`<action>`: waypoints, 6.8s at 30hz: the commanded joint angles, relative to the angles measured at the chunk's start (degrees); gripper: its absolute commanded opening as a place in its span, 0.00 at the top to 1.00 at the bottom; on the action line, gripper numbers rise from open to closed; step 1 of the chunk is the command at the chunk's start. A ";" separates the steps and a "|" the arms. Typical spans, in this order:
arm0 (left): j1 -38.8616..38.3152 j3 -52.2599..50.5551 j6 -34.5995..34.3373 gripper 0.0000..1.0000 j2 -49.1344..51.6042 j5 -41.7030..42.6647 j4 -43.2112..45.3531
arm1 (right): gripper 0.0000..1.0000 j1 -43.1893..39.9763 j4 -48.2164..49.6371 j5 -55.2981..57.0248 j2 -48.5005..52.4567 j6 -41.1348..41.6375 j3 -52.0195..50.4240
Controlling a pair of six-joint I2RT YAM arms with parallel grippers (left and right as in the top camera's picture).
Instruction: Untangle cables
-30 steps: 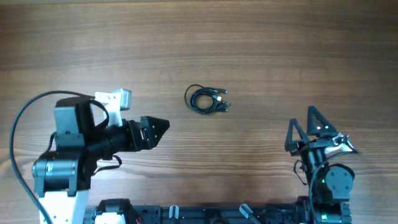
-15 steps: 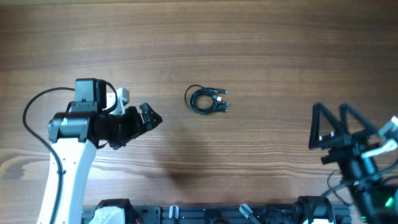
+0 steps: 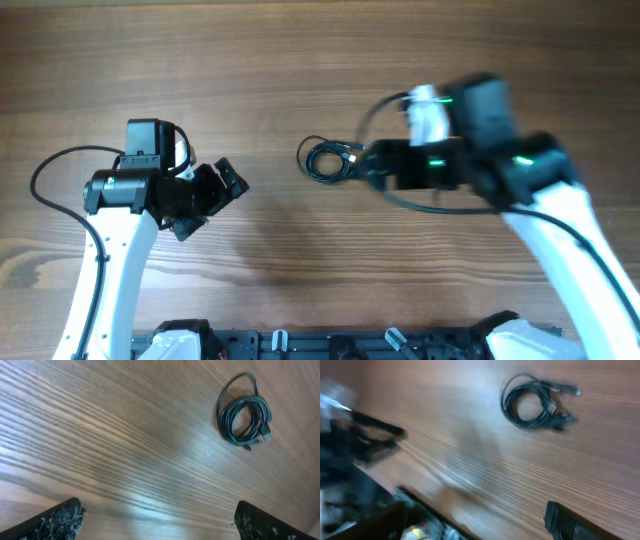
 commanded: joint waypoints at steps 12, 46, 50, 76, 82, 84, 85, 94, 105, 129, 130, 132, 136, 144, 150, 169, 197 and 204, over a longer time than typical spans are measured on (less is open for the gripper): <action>0.22 0.46 -11.80 0.00 0.31 -15.28 1.27 | 0.16 9.88 17.62 2.05 31.87 6.12 9.22; 0.22 0.46 -11.21 0.00 0.35 -15.26 1.05 | 0.55 12.31 26.93 17.62 42.10 13.35 5.70; 0.22 0.46 -11.21 0.00 0.33 -15.26 1.03 | 0.56 12.31 26.80 18.12 42.40 13.33 5.70; 0.22 0.46 -8.90 0.00 0.33 6.64 1.92 | 0.96 11.91 28.13 -3.80 21.11 12.55 10.43; 0.22 0.46 -3.10 0.00 0.33 20.61 5.35 | 0.96 11.91 25.22 -6.86 18.80 14.21 10.40; 0.22 0.46 1.20 0.00 0.33 24.13 5.84 | 0.96 11.91 24.79 -7.65 18.80 15.34 10.40; 0.22 0.46 3.56 0.00 0.33 26.53 6.23 | 0.96 11.91 24.87 -8.92 18.80 15.37 10.40; 0.22 0.46 4.31 0.09 0.33 25.55 11.02 | 0.93 11.91 24.98 -12.74 18.80 16.92 10.40; 0.22 0.46 3.63 0.73 0.33 20.20 13.29 | 0.93 11.91 25.20 -17.70 18.80 18.29 10.40; 0.22 0.46 -9.40 0.57 0.35 -0.81 6.01 | 0.95 7.41 39.19 -19.02 7.69 26.88 10.49; 0.22 0.46 -7.96 0.57 0.35 1.95 6.62 | 0.96 7.41 38.73 -19.02 7.61 26.62 10.47; 0.22 0.46 -2.05 0.50 0.35 9.79 8.81 | 0.96 7.41 35.28 -18.34 7.89 24.46 10.45; 0.22 0.46 1.07 0.21 0.35 13.88 10.03 | 0.96 7.41 30.71 -15.96 8.57 24.70 10.29; 0.15 0.46 1.03 0.15 0.35 16.72 9.31 | 0.96 7.13 69.48 -38.25 8.57 43.25 10.32; 0.15 0.46 1.05 0.07 0.35 16.74 9.33 | 0.96 7.15 52.26 -30.32 8.85 35.34 10.29; 0.15 0.46 0.81 0.03 0.35 13.20 8.98 | 0.95 7.13 31.87 -13.18 9.42 28.06 10.29; 0.15 0.48 0.79 0.00 8.11 0.46 8.72 | 0.96 7.13 26.97 1.81 9.66 25.53 10.32; 0.15 0.46 0.85 0.00 8.11 0.37 6.99 | 0.95 5.01 49.40 -7.63 4.79 31.43 13.66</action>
